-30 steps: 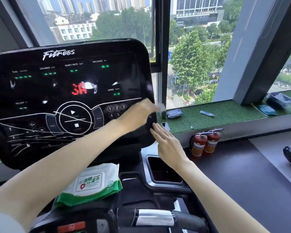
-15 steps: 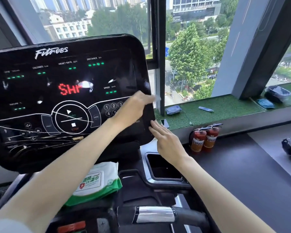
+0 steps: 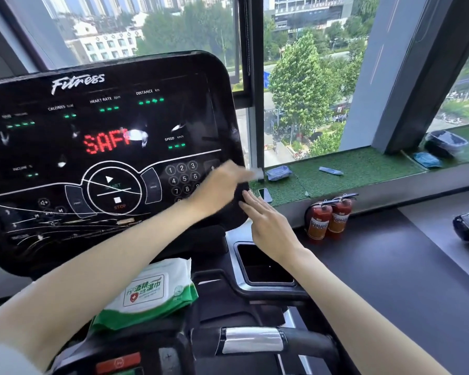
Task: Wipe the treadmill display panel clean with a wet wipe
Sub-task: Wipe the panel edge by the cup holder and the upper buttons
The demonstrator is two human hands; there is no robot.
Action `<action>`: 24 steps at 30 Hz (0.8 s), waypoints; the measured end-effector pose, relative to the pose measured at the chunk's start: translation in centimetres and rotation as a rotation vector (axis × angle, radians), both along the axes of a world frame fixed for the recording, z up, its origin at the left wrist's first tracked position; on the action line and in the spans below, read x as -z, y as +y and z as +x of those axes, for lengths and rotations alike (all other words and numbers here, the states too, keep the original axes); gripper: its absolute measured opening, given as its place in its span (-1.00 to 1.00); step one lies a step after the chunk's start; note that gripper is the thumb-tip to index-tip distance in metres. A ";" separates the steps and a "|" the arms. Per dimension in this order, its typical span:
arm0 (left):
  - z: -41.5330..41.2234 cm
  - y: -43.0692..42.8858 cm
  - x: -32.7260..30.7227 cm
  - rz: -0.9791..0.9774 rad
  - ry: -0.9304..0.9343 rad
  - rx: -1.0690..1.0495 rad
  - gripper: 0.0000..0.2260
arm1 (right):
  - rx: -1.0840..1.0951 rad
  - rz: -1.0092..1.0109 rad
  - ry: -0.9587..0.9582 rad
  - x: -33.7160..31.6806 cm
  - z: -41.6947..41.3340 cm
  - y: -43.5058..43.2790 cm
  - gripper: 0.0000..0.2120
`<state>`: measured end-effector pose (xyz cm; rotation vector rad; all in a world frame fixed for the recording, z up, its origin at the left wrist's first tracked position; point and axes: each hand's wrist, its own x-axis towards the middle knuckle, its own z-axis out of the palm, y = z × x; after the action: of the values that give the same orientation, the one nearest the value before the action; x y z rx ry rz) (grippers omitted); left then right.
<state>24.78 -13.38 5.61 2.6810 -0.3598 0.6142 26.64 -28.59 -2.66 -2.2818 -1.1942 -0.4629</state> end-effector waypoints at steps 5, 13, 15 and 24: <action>1.0 1.0 -0.9 0.013 -0.042 -0.018 -0.52 | 0.004 0.043 -0.022 0.5 -0.3 -0.1 -0.53; -1.7 1.9 2.4 0.379 0.252 0.297 -0.45 | 0.207 0.346 0.085 0.4 -0.4 -1.3 -0.81; -0.6 2.3 1.3 0.364 0.189 0.287 -0.47 | 0.274 0.433 0.184 0.0 -0.1 -1.3 -0.78; -1.0 2.4 2.6 0.441 0.304 0.354 -0.52 | 0.034 0.485 0.720 -0.6 -0.6 -0.2 -0.26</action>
<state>23.73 -10.95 3.04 2.9436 -0.9476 0.0164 26.07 -28.77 -2.08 -1.7961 -0.5961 0.0720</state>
